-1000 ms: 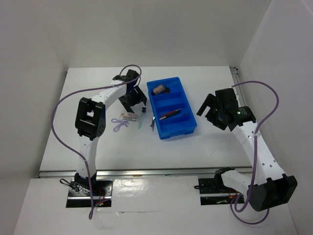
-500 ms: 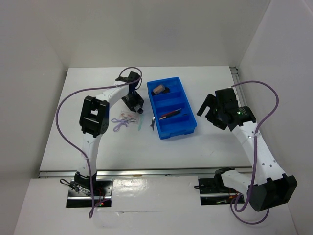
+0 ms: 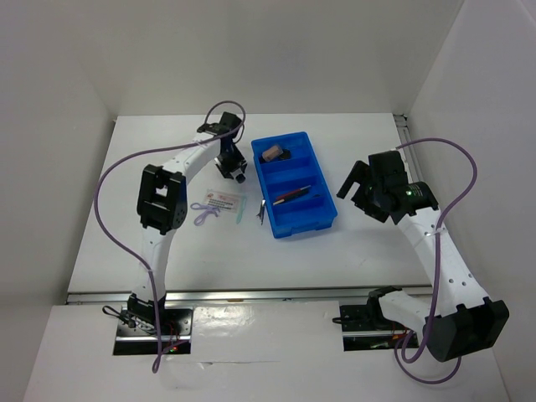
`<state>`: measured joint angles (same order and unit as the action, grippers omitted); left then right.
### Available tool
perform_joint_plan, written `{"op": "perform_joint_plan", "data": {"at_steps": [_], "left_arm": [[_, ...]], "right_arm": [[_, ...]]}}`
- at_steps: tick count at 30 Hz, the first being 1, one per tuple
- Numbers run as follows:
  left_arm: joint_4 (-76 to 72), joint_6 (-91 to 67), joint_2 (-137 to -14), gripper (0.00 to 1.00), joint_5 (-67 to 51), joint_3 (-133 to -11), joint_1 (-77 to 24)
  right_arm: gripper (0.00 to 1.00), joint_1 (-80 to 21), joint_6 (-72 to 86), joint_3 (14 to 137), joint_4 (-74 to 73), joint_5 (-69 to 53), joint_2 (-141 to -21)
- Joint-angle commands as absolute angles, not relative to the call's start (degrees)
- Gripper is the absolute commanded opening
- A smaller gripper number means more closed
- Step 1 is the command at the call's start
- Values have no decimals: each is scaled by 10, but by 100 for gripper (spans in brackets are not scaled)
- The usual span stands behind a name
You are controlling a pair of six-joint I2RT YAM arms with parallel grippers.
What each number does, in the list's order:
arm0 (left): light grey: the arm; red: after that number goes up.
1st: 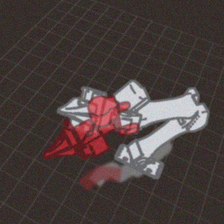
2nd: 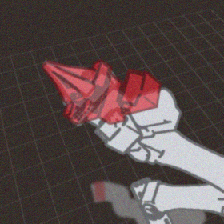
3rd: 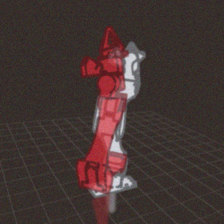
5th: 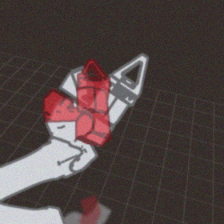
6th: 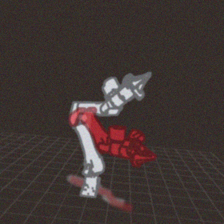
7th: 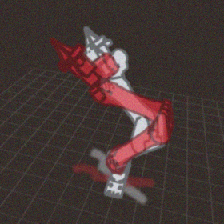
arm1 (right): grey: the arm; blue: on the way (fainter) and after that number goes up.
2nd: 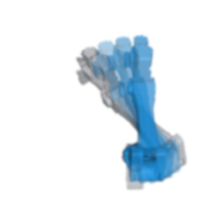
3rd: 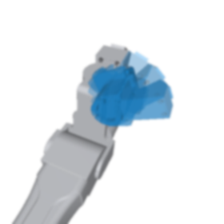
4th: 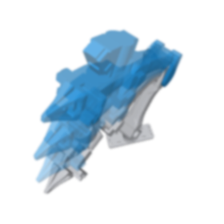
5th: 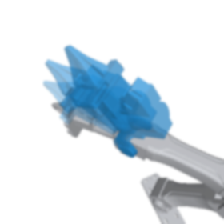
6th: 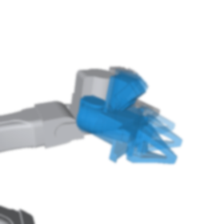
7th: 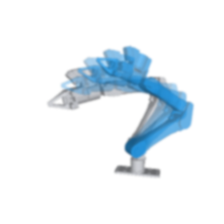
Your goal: Organize the makeup
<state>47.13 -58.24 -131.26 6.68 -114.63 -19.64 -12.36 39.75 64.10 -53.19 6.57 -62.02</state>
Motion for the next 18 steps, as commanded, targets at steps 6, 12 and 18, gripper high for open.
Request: {"op": "perform_joint_plan", "data": {"at_steps": [6,12,18], "left_arm": [[275,-329,-1173,0,-2,-1144,-196],[229,-190,-1222,0,-133,-1231,-206],[150,-138,-1305,13,-144,-1292,-243]], "right_arm": [[100,-120,394,626,-509,64,-612],[100,-120,394,626,-515,69,-612],[100,-120,394,621,-521,82,-606]]}}
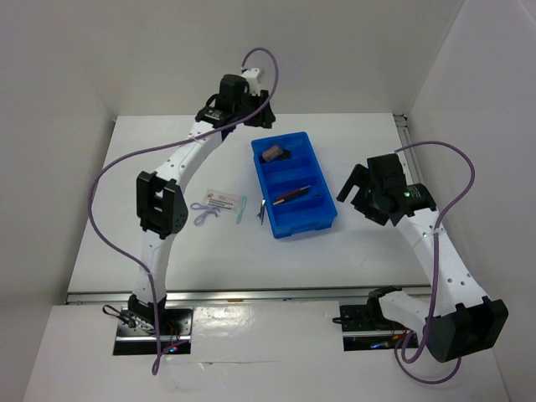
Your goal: Organize the makeup
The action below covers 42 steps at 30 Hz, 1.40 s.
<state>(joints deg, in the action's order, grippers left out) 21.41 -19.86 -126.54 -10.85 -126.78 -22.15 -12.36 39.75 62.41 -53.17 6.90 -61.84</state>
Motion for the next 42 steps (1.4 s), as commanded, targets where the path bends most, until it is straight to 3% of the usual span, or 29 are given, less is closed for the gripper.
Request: {"op": "perform_joint_plan", "data": {"at_steps": [1,5,15,20,23,30,37,42], "left_arm": [[143,-128,-1315,18,-138,-1302,-249],[143,-81,-1367,21,-150,-1353,-262],[117,-33,-1403,22,-152,-1339,-272],[117,-33,-1408,48,-146,-1339,-272],[122,-33,-1408,53,-140,-1339,-272],[127,-33,-1408,78,-140,-1333,-272],[133,-45,-1395,79,-147,-1328,-272],[127,-76,-1338,73,-172,-1308,-278]], "right_arm": [[100,-120,394,621,-521,82,-606],[100,-120,399,609,-521,82,-606],[100,-97,388,599,-526,82,-612],[100,-85,374,593,-515,70,-612],[100,-74,369,588,-515,65,-612],[100,-74,369,583,-510,65,-612],[100,-74,369,577,-504,60,-612],[100,-74,369,577,-504,48,-612]]}}
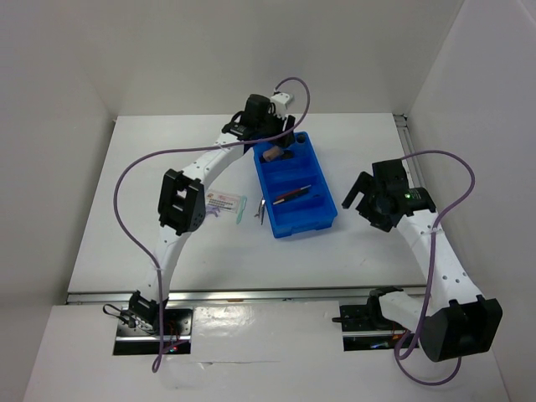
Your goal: Organize the makeup
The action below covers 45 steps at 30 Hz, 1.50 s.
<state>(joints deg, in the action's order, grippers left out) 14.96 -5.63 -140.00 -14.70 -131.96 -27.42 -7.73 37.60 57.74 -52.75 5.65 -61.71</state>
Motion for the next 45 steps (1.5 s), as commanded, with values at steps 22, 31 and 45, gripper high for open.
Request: {"op": "perform_joint_plan", "data": {"at_steps": [22,31,45], "left_arm": [[468,-304,-1042,37,105,-914,-225],[462,-359,-978,75,126,-785,-220],[412,-295,-1022,56,134,-767,-220]], "right_arm": [[100,-69,353,572,-489,20,-576],[100,-69,353,572,-483,15,-582],[100,-69,353,567,-477,-3,-582]]}}
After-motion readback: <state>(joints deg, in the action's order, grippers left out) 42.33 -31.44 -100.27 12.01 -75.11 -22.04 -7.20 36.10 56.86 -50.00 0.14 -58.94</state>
